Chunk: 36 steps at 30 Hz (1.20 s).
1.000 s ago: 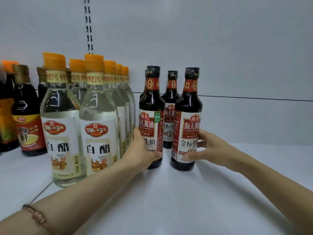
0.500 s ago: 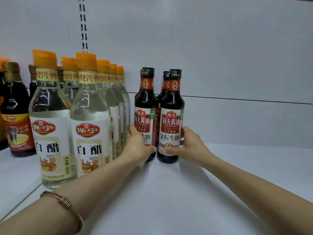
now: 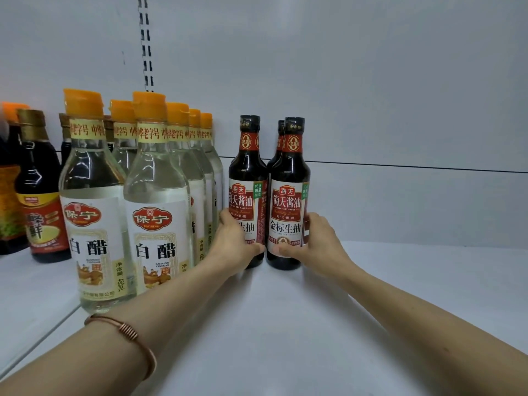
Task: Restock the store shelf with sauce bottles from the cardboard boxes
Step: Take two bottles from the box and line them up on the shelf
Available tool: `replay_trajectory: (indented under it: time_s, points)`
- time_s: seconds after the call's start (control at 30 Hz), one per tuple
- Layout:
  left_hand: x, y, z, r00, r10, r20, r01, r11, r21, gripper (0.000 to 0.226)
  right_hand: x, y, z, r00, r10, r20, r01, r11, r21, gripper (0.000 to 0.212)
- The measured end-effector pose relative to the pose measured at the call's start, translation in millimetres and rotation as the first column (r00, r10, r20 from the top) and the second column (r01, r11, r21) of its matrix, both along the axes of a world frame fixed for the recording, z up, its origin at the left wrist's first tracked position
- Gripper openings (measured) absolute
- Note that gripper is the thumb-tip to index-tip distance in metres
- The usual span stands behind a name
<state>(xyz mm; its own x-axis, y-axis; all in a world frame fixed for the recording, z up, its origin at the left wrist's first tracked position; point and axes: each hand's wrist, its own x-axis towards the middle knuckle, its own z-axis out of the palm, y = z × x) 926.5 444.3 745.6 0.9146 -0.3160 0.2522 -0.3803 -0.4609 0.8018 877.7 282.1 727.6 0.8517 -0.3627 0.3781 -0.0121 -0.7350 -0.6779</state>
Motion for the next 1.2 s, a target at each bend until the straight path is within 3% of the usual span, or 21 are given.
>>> replay_trajectory:
  time_s: [0.23, 0.37, 0.5, 0.63, 0.73, 0.93, 1.07, 1.2]
  points:
    - [-3.1, 5.1, -3.5, 1.0, 0.005, 0.021, -0.005, 1.0, 0.007, 0.083, -0.8, 1.5, 1.9, 0.999, 0.012, -0.039, -0.013, 0.999, -0.04, 0.093]
    - [-15.4, 7.5, -1.2, 0.999, -0.017, 0.043, 0.016, 1.0, 0.017, 0.089, -19.4, 9.8, 20.4, 0.995, 0.037, -0.087, -0.042, 0.998, -0.053, 0.057]
    - [-49.0, 10.1, -0.2, 0.998, -0.012, 0.055, 0.014, 0.999, -0.047, 0.067, -53.7, 17.9, 31.6, 0.994, 0.081, -0.072, -0.083, 0.996, -0.023, 0.058]
    - [-96.1, 26.0, 11.4, 0.996, -0.01, 0.087, 0.018, 0.995, -0.094, 0.048, -103.9, 31.4, 44.0, 0.973, 0.229, 0.005, -0.229, 0.973, 0.03, 0.028]
    - [-144.7, 44.0, 14.8, 0.982, 0.071, 0.177, -0.039, 0.983, -0.18, 0.023, -143.6, 36.9, 49.0, 0.938, 0.345, 0.037, -0.347, 0.936, 0.063, 0.036]
    - [-249.2, 80.7, -6.1, 0.962, 0.237, 0.138, -0.207, 0.957, -0.201, 0.017, -206.5, 59.8, 39.4, 0.801, 0.593, 0.076, -0.598, 0.795, 0.103, 0.027]
    - [-308.7, 128.2, -19.4, 0.927, 0.369, 0.063, -0.359, 0.924, -0.135, 0.008, -237.9, 103.9, 27.0, 0.629, 0.775, 0.054, -0.773, 0.616, 0.151, 0.026]
    - [-367.1, 184.5, -29.0, 0.873, 0.486, 0.038, -0.486, 0.874, -0.022, 0.021, -256.4, 159.1, 11.6, 0.479, 0.878, 0.014, -0.865, 0.469, 0.177, 0.028]
